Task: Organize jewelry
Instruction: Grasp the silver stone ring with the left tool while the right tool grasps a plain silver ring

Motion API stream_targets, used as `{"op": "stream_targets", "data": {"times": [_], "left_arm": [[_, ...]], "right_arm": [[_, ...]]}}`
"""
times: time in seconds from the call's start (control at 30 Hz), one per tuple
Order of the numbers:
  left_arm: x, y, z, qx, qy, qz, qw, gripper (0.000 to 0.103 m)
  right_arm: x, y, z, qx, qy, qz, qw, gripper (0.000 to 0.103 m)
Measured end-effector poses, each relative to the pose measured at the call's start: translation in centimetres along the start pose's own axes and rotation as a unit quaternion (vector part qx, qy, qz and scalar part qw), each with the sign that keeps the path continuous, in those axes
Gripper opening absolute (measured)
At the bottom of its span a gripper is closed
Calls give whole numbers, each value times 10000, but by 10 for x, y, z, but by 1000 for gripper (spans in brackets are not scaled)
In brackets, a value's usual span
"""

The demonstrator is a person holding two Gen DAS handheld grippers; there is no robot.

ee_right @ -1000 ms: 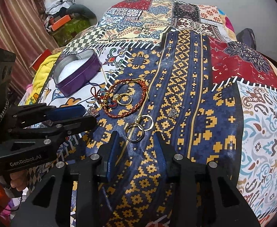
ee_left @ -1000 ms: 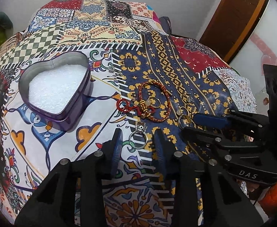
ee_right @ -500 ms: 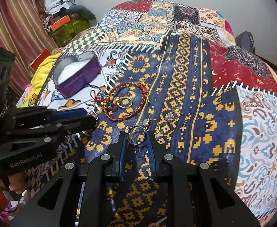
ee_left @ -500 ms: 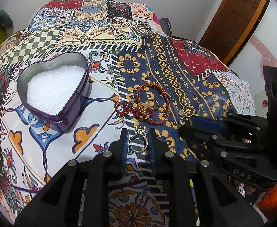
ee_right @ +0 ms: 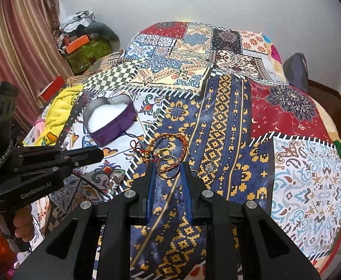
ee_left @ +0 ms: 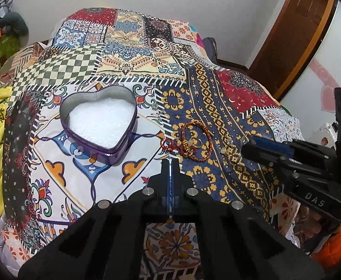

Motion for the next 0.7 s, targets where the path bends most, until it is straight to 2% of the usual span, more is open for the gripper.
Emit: {"op": "stream_targets", "data": {"times": [0.1,0.17,0.23,0.27,0.43,0.6,0.63,0.7], "left_arm": [[-4,0,-3,-35,57,-110,9999,7],[-9,-4,-3,-50,79,-215,9997,22],[-13,-8,-1,-67,98,-292,9995,31],[-16,-10,0,-76,111,-319,9994,33],[-23,-21,6,-209,167,-489,9984,33],[-26,-33,9,-87,61,-491,9987,33],[-25,-34,9,-20,24,-454,9990,30],[-24,-37,8,158,-63,-388,9991,18]], "right_arm": [[0,1,-3,-13,0,-3,10000,19],[0,2,-3,-16,-9,-10,10000,19],[1,4,-3,-34,-5,-2,10000,19],[1,5,-3,-43,-3,7,10000,19],[1,10,-3,-106,13,37,9999,19],[-1,12,0,-153,-3,37,9999,19],[-2,12,1,-154,-16,32,9999,19],[-3,13,1,-159,-38,31,9999,19]]}}
Point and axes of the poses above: each gripper's, at about its wrist camera, not at the fingertips, and y roughly against the way its jaws point, z to its right, x to its top, the point moved 7 cm from there along -y, roughly the way its jaws point, and after that the axes turned 2 degrees about y, right-handed, at the moved point
